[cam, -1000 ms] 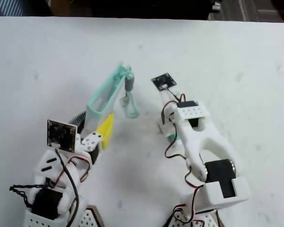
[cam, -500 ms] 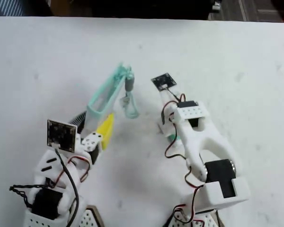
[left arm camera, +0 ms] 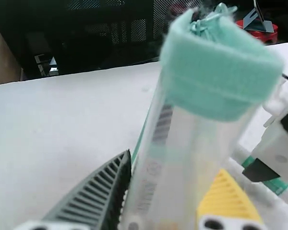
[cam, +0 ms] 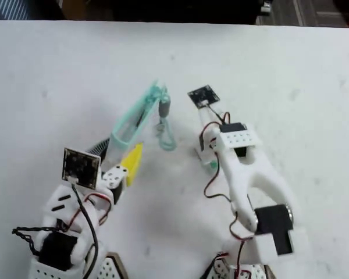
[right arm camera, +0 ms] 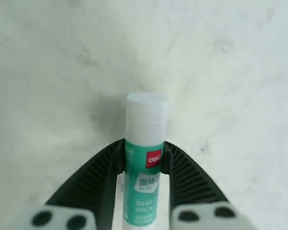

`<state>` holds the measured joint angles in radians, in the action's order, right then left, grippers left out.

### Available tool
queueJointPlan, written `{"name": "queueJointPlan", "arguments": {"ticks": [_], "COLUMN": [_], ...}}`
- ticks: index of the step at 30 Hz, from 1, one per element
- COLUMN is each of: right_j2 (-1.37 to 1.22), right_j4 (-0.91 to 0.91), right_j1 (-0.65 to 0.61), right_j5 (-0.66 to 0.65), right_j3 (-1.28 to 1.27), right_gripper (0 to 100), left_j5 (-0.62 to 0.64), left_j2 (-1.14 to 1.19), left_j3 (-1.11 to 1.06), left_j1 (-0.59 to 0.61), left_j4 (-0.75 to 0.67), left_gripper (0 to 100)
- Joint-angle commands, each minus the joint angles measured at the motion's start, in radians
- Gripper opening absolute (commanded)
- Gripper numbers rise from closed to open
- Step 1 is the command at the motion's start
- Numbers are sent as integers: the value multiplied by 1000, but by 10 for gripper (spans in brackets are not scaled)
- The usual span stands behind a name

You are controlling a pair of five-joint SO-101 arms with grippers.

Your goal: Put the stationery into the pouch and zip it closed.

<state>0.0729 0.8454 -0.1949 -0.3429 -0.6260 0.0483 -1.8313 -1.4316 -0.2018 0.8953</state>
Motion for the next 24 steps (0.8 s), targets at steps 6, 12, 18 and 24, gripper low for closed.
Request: {"name": "queueJointPlan", "arguments": {"ticks": [6,12,18,24], "right_j2": [437,638,714,750], "right_j4": [145,280,377,374], "right_j1": [18,-36,-269,-544], "right_j5": [-11,-11,-2,-2], "right_j3": [176,420,692,773], "right_gripper": [16,16,16,16], "left_j5": [-14,-61,-87,-87], "left_j2": [4,4,4,4], "left_j3": [20,23,20,20], "left_j1": [-70,-130,-140,-140], "left_j4": [12,40,40,40], "left_gripper": [222,222,222,221]}}
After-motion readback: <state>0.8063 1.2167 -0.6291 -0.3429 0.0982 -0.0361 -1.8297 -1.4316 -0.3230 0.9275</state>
